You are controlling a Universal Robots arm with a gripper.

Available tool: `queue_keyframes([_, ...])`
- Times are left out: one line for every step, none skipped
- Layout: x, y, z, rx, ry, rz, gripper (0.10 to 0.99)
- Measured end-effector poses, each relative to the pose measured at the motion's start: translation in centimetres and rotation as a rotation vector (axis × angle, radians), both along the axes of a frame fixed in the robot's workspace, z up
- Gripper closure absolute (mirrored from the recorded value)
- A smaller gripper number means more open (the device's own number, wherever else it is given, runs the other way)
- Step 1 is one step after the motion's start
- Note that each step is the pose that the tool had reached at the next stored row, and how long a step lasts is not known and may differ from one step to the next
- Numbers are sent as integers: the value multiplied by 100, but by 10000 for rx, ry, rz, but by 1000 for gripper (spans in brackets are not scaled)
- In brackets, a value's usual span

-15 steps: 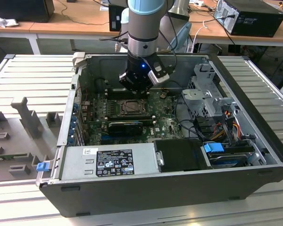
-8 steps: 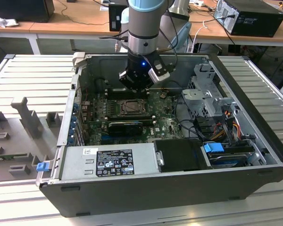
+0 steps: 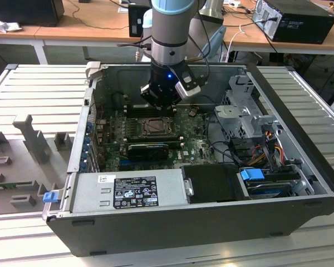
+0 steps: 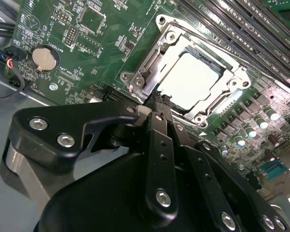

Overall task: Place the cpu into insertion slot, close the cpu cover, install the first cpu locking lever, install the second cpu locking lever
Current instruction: 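Install the second cpu locking lever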

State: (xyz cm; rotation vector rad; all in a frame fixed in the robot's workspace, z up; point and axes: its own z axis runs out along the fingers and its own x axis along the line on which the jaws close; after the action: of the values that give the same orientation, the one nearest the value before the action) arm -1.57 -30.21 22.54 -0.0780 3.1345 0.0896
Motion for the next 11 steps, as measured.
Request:
queue_keyframes([1,-4,-2,1,0,0,980])
queue_keyframes([2,-9,-3,2,-1,0,980])
queue_keyframes([2,-15,-4,1,0,1,980])
queue_keyframes([2,-27,-4,1,-1,0,980])
queue_keyframes([2,-38,-4,0,-1,0,980])
queue_keyframes([2,-52,-5,0,-1,0,980])
queue_keyframes([2,-59,-5,1,-1,0,980])
queue_keyframes([2,-62,-5,2,-2,-1,980])
queue_keyframes([1,-63,-5,2,-2,-2,980])
queue_keyframes([1,-65,-2,-2,0,-2,980])
queue_keyframes([2,-66,1,-2,0,-1,980])
